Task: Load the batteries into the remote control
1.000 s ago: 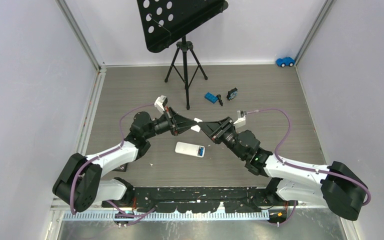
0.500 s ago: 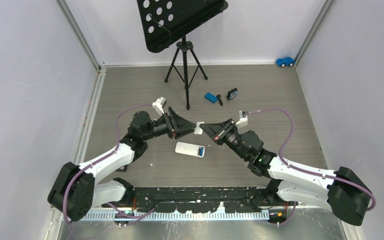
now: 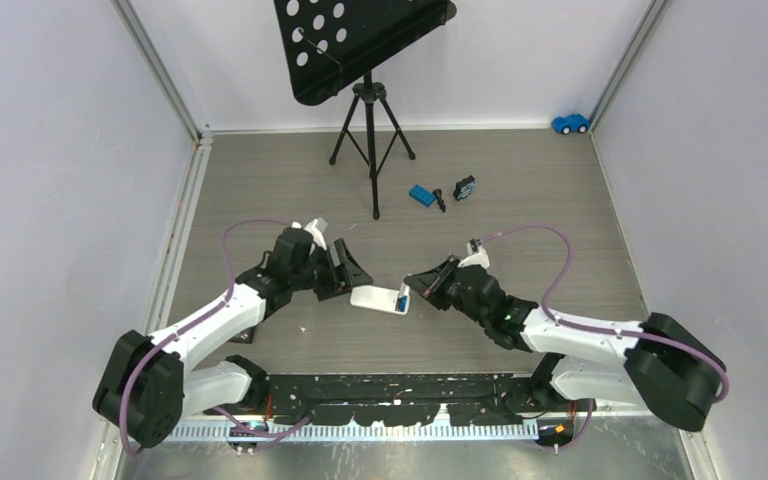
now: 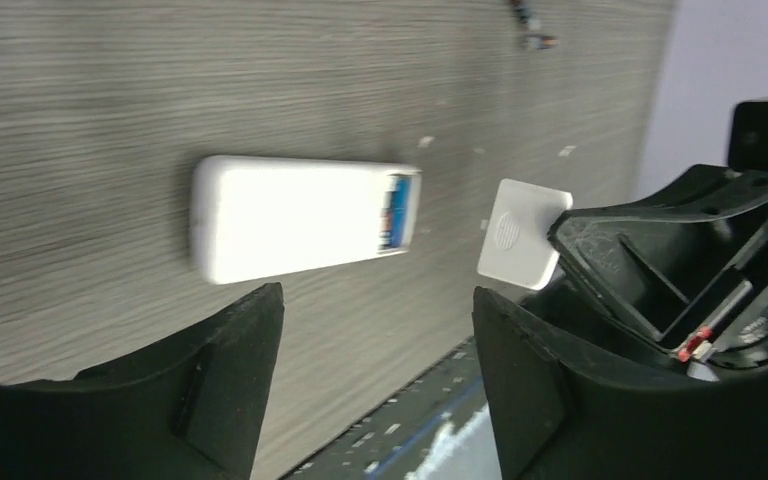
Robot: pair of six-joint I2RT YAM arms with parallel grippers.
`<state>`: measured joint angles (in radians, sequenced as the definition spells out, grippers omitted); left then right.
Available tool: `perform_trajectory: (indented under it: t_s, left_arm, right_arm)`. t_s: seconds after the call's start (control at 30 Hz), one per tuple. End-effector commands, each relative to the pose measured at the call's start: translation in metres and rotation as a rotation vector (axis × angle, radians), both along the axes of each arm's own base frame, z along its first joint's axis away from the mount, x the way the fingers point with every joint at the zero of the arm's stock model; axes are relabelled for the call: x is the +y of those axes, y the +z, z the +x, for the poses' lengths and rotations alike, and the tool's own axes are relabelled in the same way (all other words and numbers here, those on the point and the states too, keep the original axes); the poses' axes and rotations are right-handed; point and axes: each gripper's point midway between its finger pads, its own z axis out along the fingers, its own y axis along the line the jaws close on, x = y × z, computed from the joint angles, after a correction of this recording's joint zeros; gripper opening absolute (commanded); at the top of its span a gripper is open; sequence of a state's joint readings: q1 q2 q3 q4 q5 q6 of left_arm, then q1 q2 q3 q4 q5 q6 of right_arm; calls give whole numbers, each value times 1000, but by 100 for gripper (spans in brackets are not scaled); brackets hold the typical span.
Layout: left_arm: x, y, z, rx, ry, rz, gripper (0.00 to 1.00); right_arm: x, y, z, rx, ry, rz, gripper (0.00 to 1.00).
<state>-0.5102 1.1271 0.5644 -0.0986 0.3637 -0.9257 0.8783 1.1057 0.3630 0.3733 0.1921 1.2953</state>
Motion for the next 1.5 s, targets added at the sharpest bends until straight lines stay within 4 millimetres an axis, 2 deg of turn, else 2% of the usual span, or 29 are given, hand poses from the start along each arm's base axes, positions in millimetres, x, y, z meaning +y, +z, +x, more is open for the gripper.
perform_trajectory:
  t_s: [0.0, 0.17, 0.43, 0.67, 1.47]
  left_arm:
    - [28, -38, -3, 16, 16, 192, 67]
    - [37, -58, -4, 33, 20, 257, 58]
    - [35, -73, -5, 65, -2, 272, 55]
    - [34, -77, -4, 69, -5, 277, 54]
    - [31, -80, -2, 82, -16, 275, 54]
  right_arm:
    - [4, -24, 0, 68, -8, 4, 0]
    - [11, -39, 3, 92, 4, -18, 0]
    - [22, -43, 5, 88, 38, -11, 0]
    - [24, -40, 7, 54, 45, 10, 0]
    - [21, -69, 4, 110, 44, -59, 0]
